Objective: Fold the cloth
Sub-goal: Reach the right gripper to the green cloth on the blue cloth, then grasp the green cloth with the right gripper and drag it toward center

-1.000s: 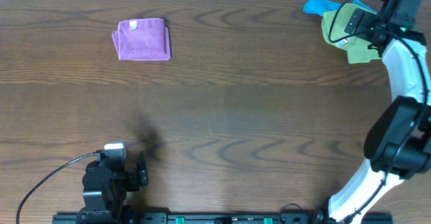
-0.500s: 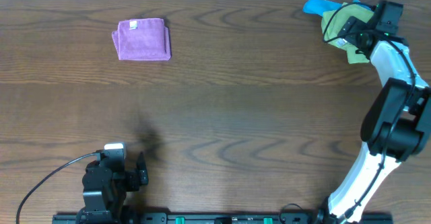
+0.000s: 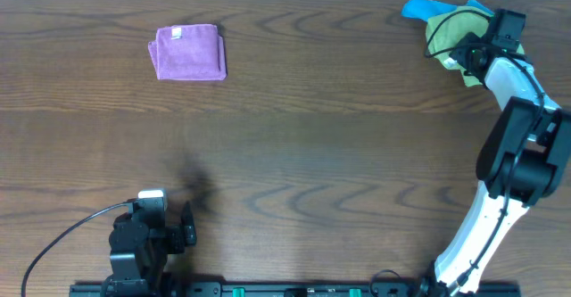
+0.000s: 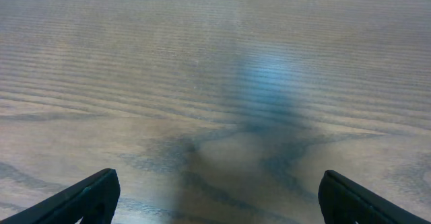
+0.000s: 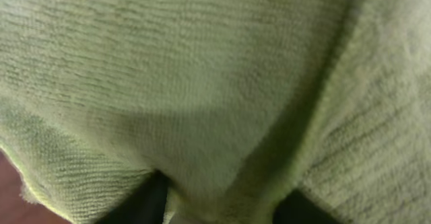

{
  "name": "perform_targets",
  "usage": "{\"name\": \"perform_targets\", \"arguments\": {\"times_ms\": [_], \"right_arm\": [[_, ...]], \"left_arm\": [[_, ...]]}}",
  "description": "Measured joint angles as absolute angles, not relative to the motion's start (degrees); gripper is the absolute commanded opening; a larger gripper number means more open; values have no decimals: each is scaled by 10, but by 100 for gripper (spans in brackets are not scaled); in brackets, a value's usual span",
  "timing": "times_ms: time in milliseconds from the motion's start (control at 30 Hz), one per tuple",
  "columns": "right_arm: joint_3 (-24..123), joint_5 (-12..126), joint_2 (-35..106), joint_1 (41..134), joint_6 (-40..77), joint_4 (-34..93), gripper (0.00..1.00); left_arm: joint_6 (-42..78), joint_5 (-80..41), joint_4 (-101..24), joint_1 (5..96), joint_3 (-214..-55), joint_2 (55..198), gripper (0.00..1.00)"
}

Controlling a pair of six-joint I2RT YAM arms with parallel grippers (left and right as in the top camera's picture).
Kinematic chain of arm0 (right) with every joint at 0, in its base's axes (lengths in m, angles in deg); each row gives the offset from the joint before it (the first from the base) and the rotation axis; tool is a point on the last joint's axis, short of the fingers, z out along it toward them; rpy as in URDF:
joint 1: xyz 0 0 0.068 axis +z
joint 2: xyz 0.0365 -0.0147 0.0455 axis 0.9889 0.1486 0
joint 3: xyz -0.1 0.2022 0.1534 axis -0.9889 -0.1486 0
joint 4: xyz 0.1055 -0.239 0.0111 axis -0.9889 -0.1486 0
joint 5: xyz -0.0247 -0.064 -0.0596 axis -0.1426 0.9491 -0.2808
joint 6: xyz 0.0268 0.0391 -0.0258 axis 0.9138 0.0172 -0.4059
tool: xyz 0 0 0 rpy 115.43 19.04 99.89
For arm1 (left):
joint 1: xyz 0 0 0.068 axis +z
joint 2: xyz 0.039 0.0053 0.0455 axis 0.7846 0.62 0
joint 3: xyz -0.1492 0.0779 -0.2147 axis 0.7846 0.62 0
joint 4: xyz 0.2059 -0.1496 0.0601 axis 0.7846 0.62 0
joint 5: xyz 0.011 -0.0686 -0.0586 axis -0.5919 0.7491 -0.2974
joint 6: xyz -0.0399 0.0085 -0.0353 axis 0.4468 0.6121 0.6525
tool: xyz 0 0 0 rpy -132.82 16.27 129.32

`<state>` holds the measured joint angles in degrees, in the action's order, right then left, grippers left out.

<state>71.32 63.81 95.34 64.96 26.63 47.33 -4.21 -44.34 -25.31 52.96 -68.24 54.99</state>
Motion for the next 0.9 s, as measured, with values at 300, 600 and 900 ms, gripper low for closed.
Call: {"name": "perform_targets", "arguments": {"times_ms": [300, 600, 900], "right_arm": [[713, 635, 945, 651, 239, 466, 1], [713, 636, 845, 671, 164, 370, 1], [714, 635, 717, 699, 107, 227, 1]], "left_arm": [[-42, -443, -253, 530, -682, 550, 96], [-42, -443, -253, 530, -682, 550, 95], [-42, -443, -253, 530, -682, 550, 95]]}}
